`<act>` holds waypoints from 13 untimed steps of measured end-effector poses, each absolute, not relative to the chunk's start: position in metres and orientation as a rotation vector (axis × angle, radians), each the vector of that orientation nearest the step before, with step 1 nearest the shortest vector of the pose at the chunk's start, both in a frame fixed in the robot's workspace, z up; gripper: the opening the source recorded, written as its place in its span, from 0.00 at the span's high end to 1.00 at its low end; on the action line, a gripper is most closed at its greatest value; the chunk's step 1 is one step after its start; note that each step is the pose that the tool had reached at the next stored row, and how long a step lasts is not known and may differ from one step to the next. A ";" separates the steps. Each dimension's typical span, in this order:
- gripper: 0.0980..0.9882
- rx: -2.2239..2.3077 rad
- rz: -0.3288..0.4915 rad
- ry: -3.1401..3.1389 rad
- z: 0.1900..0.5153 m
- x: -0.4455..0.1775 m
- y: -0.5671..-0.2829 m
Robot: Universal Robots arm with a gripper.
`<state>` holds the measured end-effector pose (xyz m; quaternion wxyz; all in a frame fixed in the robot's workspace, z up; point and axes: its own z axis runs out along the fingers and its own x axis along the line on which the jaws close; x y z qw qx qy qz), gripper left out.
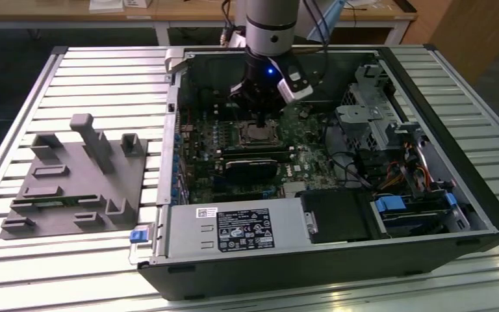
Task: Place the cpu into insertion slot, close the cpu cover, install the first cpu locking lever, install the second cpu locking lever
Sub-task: 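Close the cpu cover, then install the first cpu locking lever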
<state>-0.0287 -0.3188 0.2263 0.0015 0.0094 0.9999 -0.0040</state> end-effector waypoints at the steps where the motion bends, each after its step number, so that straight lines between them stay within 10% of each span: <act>1: 0.99 0.029 -0.012 3.138 0.229 -0.029 -0.319; 13: 0.99 0.029 -0.012 3.138 0.237 -0.029 -0.319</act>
